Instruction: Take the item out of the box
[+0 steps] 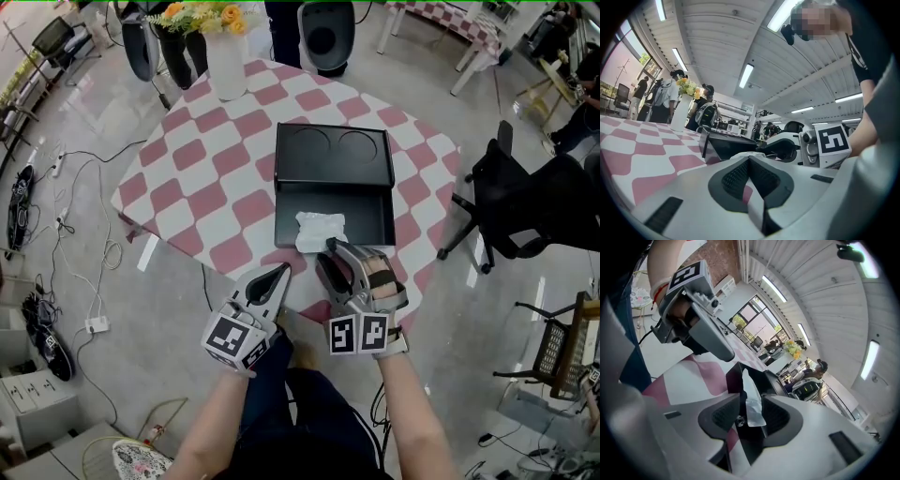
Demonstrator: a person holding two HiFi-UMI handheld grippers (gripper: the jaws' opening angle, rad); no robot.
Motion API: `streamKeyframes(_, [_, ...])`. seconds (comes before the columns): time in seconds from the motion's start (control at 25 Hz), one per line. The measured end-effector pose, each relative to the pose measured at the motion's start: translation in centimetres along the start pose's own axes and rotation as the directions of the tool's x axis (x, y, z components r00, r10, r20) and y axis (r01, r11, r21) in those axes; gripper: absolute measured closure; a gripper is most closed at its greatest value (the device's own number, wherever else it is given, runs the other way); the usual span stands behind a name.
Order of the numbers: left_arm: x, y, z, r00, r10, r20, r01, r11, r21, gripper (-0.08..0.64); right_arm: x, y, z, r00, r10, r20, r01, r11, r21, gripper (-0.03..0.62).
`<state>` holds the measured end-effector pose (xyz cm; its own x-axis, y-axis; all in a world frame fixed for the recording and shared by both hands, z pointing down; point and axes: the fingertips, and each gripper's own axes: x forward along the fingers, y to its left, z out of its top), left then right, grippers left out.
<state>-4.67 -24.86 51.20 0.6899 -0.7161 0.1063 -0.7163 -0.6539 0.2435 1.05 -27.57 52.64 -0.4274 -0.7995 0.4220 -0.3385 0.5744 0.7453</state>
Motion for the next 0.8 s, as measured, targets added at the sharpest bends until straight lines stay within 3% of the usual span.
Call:
streamKeyframes(0.44, [-0.3,0.7,0.5,1.0,0.02,0.023,-0.02,1.0,-0.001,0.557,1.4,0.2,0.1,1.0,0.02,-0.02,-0.021,0.999,-0.048,0.448])
streamKeyframes(0.52, [-0.3,0.8,0.6,0.999,0.022,0.03,-0.022,1.0,-0.004,0.557,1.5,0.0,0.1,1.0,0.016,-0.014,-0.017,0.999,-0.048,0.503])
streamKeyframes(0.8, [-0.2,0.9,0.8,0.999,0.031,0.037,-0.031,0.999,-0.011,0.557,1.2,0.0,0.2,1.0,0.025,0.006,-0.024,0.998,-0.059,0.537])
